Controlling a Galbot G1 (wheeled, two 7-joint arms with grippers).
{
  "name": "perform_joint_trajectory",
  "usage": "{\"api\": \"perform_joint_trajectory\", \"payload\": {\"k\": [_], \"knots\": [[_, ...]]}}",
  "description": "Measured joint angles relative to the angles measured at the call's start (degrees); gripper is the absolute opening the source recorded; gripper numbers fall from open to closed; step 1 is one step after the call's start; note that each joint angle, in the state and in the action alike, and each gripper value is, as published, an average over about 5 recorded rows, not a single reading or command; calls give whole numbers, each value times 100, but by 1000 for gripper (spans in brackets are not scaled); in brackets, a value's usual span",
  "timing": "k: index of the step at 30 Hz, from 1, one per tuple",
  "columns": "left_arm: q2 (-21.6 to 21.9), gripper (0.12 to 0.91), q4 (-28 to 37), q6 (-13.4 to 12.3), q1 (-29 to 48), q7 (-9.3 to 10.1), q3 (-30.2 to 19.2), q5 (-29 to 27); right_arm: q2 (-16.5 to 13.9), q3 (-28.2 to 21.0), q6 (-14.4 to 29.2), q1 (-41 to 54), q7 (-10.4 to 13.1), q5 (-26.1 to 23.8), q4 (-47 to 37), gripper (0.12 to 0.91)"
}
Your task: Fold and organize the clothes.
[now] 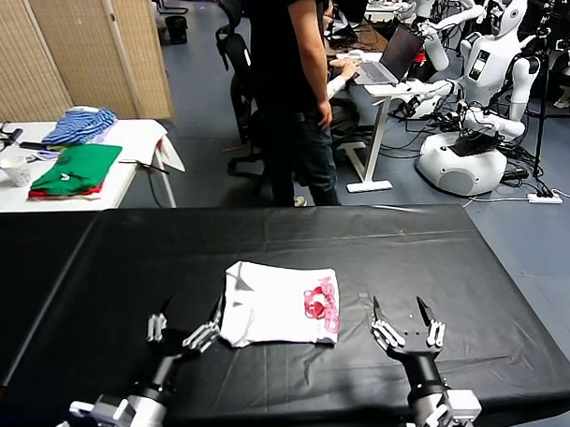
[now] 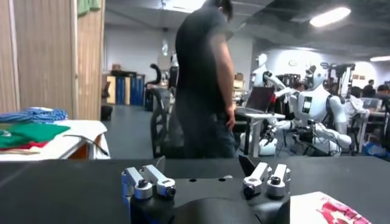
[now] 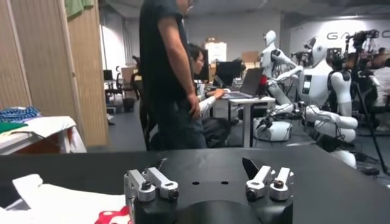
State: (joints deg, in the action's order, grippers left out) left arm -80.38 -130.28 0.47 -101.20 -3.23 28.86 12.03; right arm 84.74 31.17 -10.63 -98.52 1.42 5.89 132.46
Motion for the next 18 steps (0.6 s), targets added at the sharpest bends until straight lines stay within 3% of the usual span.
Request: {"api": "perform_joint_trajectory", "payload": {"k": [10,18], "knots": [[177,907,53,-197,-1,-97,-9,-151,191,-126,5,-108,79,-219,-24,907],[196,907,70,-212,66,-86,-92,-270,221,-105,3,-192,119,-248,26,907]]}}
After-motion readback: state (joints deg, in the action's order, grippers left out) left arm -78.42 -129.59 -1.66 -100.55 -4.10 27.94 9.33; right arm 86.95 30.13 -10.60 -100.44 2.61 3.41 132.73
